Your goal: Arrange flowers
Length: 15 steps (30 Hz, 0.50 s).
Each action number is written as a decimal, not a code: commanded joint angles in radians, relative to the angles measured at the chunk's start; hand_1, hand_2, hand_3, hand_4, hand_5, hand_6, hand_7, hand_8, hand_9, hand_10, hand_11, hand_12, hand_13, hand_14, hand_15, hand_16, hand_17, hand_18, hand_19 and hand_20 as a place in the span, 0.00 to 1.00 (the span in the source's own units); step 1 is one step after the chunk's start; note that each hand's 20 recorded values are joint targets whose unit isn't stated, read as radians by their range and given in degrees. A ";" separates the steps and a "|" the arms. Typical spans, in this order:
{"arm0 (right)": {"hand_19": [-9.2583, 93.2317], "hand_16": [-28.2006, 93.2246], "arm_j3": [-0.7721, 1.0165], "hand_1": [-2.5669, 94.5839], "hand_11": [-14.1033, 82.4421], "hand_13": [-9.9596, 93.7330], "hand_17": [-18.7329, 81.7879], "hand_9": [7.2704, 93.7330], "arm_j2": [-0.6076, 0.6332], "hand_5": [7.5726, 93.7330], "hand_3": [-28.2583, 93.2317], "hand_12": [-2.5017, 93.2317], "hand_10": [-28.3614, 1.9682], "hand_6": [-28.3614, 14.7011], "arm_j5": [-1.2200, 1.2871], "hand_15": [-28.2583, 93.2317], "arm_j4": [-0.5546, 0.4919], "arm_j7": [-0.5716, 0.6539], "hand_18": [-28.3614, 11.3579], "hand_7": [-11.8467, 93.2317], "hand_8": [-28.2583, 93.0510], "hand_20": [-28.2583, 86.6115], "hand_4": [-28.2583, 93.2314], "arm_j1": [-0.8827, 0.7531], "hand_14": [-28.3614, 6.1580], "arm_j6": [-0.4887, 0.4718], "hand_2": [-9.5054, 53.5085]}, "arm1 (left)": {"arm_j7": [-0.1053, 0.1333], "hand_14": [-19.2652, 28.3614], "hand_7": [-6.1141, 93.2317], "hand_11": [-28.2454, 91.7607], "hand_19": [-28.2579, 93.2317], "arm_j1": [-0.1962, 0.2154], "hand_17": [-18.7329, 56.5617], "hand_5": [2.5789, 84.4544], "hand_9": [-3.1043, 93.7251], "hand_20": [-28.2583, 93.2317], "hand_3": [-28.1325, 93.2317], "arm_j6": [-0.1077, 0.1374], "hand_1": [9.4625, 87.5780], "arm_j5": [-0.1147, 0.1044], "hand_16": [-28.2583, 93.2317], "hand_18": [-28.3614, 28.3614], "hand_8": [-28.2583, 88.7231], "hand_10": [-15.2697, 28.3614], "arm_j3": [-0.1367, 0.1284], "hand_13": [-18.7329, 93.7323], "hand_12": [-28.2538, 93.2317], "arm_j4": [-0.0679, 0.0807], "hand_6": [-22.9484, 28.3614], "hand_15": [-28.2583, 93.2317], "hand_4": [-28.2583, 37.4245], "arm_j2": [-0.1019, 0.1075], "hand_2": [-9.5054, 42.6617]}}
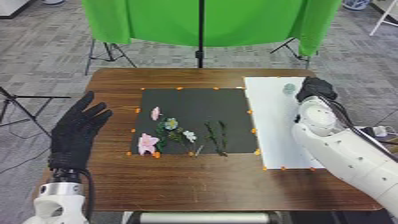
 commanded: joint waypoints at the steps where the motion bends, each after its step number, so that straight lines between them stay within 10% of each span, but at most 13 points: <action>1: 1.00 0.44 0.027 0.66 0.25 0.86 0.58 1.00 -0.010 0.92 0.77 0.36 0.81 0.70 -0.005 0.74 -0.239 -0.131 0.28 0.28 0.25 0.68 0.00 -0.016 0.78 0.059 0.00 | 0.011 0.91 0.18 0.46 0.58 0.031 0.10 0.40 0.37 0.39 0.84 0.013 0.22 -0.011 0.18 0.85 0.17 0.80 -0.001 0.37 0.33 -0.006 0.62 0.63 0.12 0.003 0.37; 15: 1.00 0.45 0.001 0.63 0.25 0.84 0.56 1.00 -0.256 0.92 0.80 0.37 0.78 0.70 -0.117 0.75 -0.312 -0.288 0.28 0.27 0.26 0.68 0.00 -0.152 0.76 -0.116 0.00 | -0.011 0.91 0.18 0.46 0.58 0.019 0.10 0.40 0.37 0.39 0.84 0.005 0.22 -0.004 0.18 0.85 0.17 0.80 0.001 0.37 0.33 -0.002 0.62 0.64 0.12 -0.007 0.37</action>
